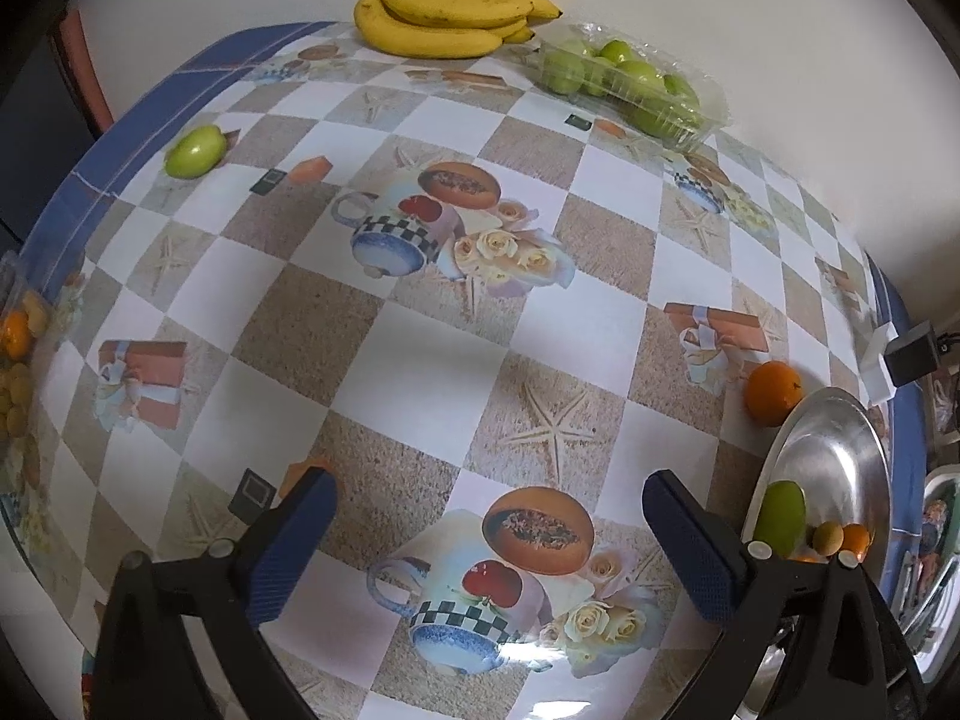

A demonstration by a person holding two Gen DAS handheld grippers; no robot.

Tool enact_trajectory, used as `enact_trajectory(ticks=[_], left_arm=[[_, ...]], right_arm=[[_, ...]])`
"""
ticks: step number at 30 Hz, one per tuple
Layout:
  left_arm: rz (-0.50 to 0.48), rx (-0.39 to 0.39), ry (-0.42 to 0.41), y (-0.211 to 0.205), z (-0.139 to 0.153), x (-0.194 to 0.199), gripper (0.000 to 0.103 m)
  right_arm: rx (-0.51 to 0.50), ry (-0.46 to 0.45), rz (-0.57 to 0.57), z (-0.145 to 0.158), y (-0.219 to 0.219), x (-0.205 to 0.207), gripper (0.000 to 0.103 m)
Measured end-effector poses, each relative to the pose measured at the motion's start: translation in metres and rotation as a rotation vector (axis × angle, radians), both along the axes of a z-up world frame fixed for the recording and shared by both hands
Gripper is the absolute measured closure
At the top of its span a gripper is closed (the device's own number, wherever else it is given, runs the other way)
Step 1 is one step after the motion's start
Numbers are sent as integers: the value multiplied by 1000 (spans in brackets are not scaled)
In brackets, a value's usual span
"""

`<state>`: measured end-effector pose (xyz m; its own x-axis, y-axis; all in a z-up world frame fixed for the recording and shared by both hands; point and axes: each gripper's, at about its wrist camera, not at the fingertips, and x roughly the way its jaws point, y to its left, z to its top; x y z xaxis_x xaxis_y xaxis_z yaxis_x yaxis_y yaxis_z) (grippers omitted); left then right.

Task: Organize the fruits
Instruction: 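Withdraw both open tools from the plate toward the remaining fruit, then move both open tools across the table toward the green apple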

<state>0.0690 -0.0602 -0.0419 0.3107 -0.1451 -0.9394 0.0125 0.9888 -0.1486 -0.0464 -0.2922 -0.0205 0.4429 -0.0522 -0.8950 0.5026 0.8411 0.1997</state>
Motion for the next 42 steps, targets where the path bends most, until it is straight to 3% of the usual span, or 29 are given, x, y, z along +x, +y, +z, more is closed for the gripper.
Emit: enact_trajectory(ticks=[18, 23, 31, 42], left_arm=[[-7, 25, -82, 22, 14, 15, 0], [38, 6, -80, 41, 14, 20, 0], [125, 38, -112, 78, 18, 28, 0], [180, -62, -80, 120, 11, 42, 0]], right_arm=[[-82, -59, 60, 16, 32, 17, 1], [-111, -78, 105, 21, 48, 25, 1], [-102, -78, 162, 19, 78, 41, 1], [-71, -53, 216, 7, 106, 59, 1]])
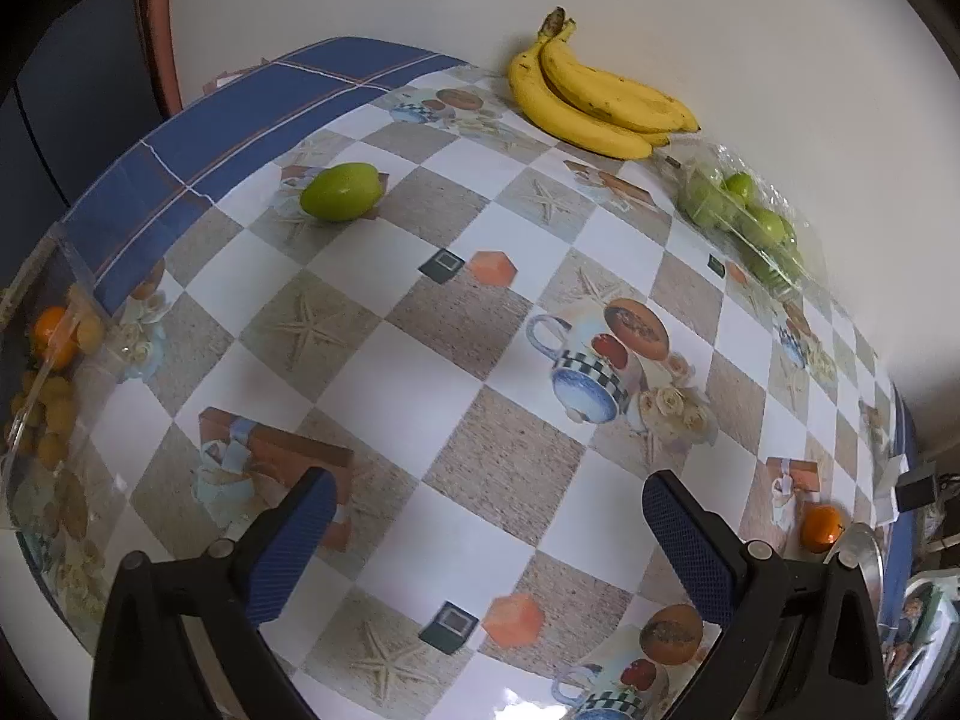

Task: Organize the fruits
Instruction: 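Move both open tools across the table toward the green apple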

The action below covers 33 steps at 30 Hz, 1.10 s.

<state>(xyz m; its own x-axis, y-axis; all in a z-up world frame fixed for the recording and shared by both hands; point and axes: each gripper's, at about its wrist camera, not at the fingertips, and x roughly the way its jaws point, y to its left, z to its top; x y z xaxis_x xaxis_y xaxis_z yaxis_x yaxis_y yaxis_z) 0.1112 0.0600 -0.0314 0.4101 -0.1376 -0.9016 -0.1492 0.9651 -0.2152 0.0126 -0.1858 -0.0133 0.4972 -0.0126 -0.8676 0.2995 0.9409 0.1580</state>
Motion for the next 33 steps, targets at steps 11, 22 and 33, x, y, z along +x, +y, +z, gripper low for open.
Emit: enact_trajectory(ticks=[11, 22, 33], left_arm=[[-106, 69, -62, 17, 10, 25, 0], [-210, 32, -68, 65, 38, 74, 0], [-336, 49, -12, 84, 46, 113, 2]], right_arm=[[21, 4, 2, 1, 5, 17, 1], [68, 9, 49, 2, 35, 69, 1], [45, 53, 53, 19, 14, 95, 19]])
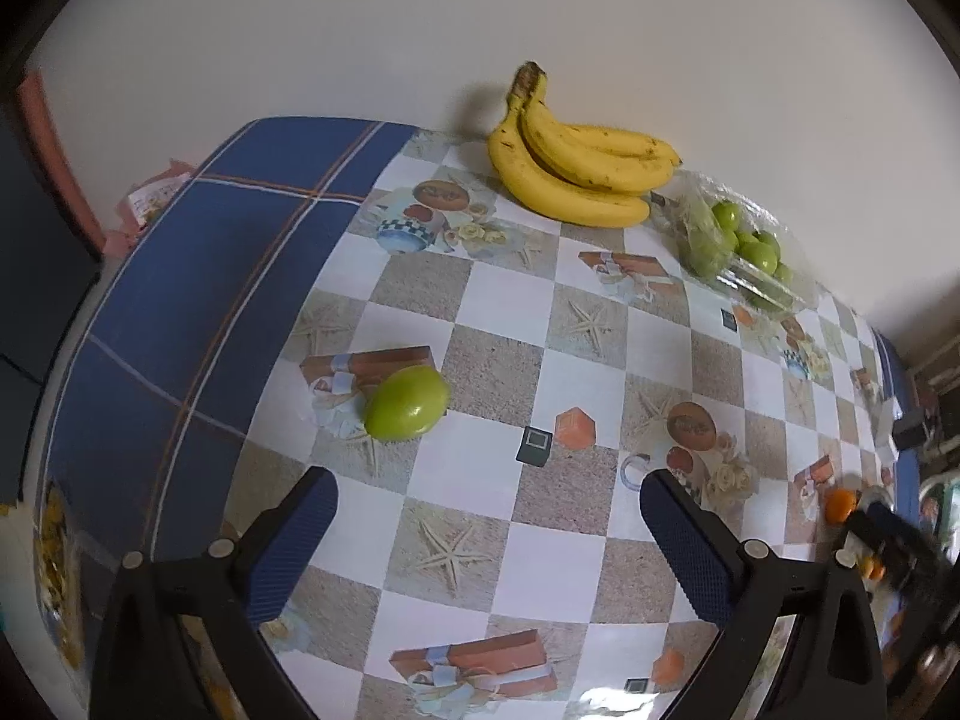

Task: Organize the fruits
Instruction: 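Move both open tools across the table toward the green apple, then close the left tool on the green apple while the right tool closes on an orange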

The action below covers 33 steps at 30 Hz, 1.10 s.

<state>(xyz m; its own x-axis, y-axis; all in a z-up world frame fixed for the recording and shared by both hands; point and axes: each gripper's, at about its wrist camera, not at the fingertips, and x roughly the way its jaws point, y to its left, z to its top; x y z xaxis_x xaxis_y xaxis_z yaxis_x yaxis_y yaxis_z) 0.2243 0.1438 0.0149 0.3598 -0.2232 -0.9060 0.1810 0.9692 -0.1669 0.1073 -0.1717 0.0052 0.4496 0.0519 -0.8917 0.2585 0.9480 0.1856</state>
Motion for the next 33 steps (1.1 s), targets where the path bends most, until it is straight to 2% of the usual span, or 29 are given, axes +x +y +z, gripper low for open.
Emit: enact_trajectory(ticks=[3, 5, 7, 11, 15, 21, 27, 29, 33], left_arm=[[-30, 12, 13, 0, -4, 10, 2], [-25, 35, 24, 3, -8, 19, 7], [-30, 56, 30, 6, -15, 30, 9], [-25, 71, 74, 13, -37, 50, 15], [14, 99, 114, 22, -60, 65, 17], [18, 98, 156, 27, -86, 73, 22], [27, 80, 171, 32, -99, 78, 23], [23, 84, 173, 31, -102, 80, 26], [16, 82, 172, 30, -105, 80, 30]], right_arm=[[-26, 39, -16, 1, -18, 0, 22], [-49, 59, -28, 2, -29, -1, 33], [-53, 81, -48, 0, -42, -1, 36], [-79, 147, -75, -9, -60, 4, 54], [-99, 220, -81, -19, -71, 12, 54], [-175, 304, -45, -32, -77, 24, 54], [-252, 397, 16, -50, -71, 35, 55], [-269, 418, 30, -55, -69, 37, 61], [-296, 442, 64, -62, -66, 39, 62]])
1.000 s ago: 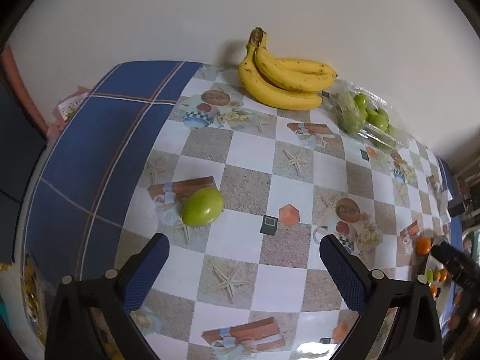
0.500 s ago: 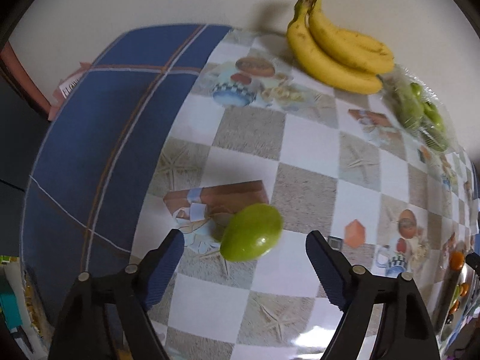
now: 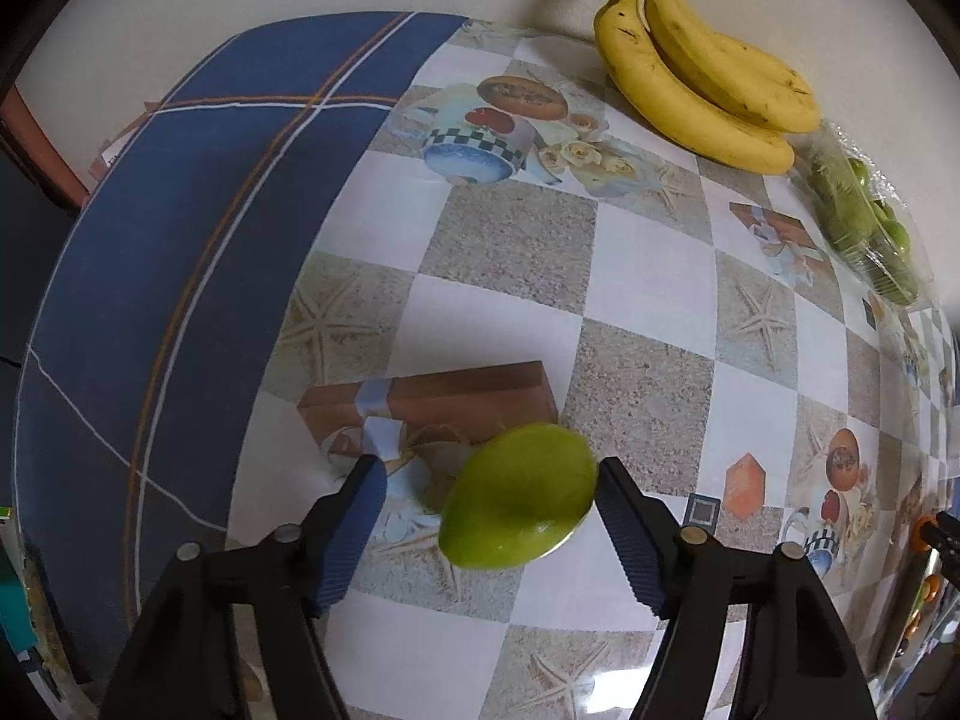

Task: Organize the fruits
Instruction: 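Close the left tool on the green apple while the right tool closes on an orange, then carry the green apple with the left tool and the orange with the right tool over the plate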

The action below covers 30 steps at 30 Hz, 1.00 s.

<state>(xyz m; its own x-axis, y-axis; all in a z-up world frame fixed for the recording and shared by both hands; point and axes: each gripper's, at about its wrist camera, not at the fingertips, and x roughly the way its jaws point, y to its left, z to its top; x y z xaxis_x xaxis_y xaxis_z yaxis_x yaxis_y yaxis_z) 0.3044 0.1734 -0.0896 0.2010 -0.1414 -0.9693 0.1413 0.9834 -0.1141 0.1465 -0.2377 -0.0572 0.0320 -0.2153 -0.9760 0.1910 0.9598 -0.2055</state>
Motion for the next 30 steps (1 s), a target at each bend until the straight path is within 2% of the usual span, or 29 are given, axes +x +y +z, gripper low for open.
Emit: enact_trajectory(ticks=[3, 5, 7, 12, 20, 24, 30], left_arm=[[-20, 11, -5, -6, 0, -1, 37], [-26, 12, -9, -10, 0, 0, 48], [-23, 16, -13, -12, 1, 0, 53], [-21, 50, -32, -20, 3, -3, 53], [33, 50, -28, -25, 9, -11, 55], [45, 52, -35, -29, 16, -18, 57], [45, 64, -31, -42, 21, -27, 58]], right_arm=[[-14, 8, 12, -3, 2, 1, 64], [-16, 10, 15, -3, 2, 1, 64], [-14, 11, 17, -3, 1, 2, 64], [-16, 10, 31, -5, 4, 1, 64], [2, -25, 4, -3, 2, -5, 66], [73, -86, -39, 6, -4, -6, 67], [128, -156, -34, 24, 3, -14, 67]])
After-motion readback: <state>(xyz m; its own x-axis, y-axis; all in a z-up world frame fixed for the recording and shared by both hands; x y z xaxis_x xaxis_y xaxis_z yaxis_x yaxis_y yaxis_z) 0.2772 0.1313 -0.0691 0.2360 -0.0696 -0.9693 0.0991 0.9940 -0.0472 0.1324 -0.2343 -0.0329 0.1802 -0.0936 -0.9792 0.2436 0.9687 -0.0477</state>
